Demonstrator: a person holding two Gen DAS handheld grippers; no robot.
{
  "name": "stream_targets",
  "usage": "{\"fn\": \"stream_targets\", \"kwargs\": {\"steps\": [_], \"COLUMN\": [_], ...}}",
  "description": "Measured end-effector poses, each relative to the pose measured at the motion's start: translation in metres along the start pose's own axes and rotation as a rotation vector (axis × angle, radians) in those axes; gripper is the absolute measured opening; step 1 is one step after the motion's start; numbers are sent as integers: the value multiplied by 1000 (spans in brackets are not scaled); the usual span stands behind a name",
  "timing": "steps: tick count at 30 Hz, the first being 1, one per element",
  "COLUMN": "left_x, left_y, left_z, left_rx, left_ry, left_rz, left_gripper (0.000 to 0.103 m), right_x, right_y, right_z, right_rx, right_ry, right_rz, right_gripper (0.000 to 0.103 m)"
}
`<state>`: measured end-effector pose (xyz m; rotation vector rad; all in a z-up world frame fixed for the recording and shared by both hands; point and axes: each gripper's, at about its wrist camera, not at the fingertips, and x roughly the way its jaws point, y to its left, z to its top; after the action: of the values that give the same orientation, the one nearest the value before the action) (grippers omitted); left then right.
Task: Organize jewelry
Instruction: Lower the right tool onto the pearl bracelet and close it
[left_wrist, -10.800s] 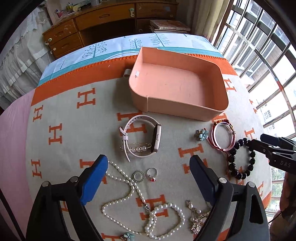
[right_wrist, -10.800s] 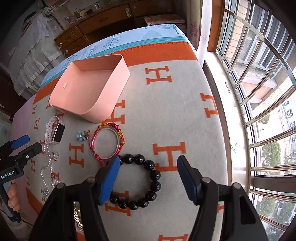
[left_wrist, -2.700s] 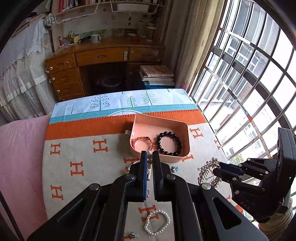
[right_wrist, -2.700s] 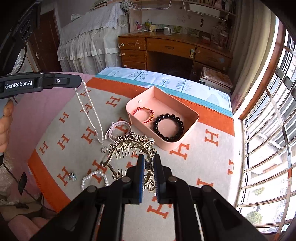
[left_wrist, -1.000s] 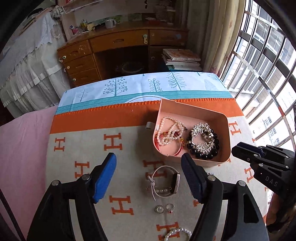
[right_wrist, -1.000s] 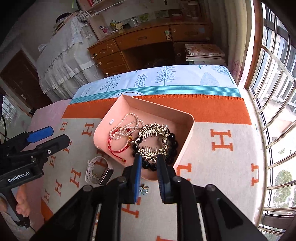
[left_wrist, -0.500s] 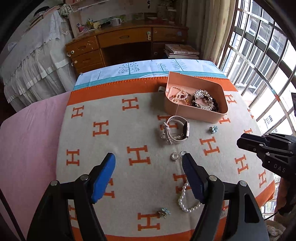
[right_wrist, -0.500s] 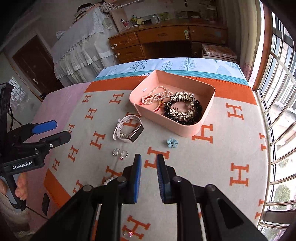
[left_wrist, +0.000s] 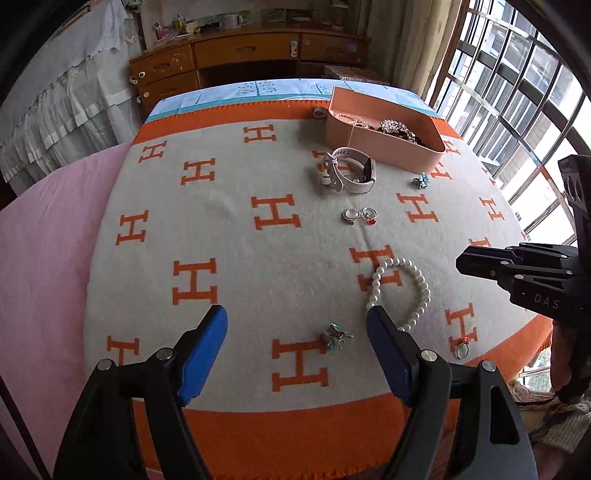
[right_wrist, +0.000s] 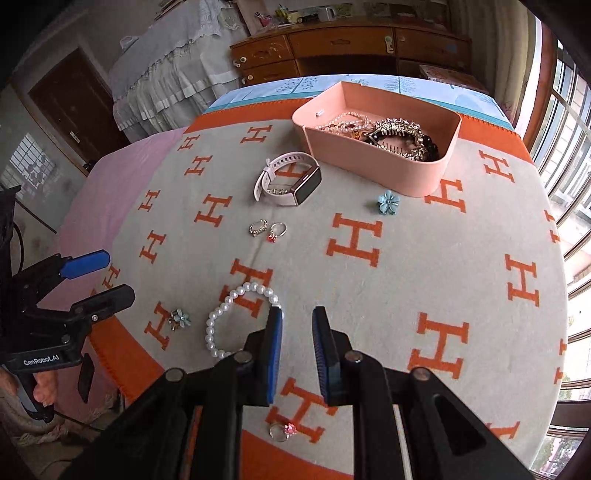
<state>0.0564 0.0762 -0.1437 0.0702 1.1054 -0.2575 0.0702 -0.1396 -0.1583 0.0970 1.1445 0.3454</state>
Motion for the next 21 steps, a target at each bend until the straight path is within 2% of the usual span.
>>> {"fn": "stream_targets", "kwargs": {"steps": [6,12,18,21], "left_x": [12,17,21,22], "left_y": [7,14,17,19], "left_z": [-10,-8,-7,-4], "left_rx": [-39,-69,-67,-72], "left_ry": [16,15,21,22], "left_rz": [-32,-58,-54,-58], "left_gripper": [76,76,76,76], "right_x": [13,32,48,53], "right_y": [-8,1,18,32], "right_z": [-12,-11,-1,2], "right_rx": [51,31,-41,-124], "right_ry": [50,98,107,92], "right_rz": [53,41,-27,-107], "right_gripper": [17,17,17,17]}}
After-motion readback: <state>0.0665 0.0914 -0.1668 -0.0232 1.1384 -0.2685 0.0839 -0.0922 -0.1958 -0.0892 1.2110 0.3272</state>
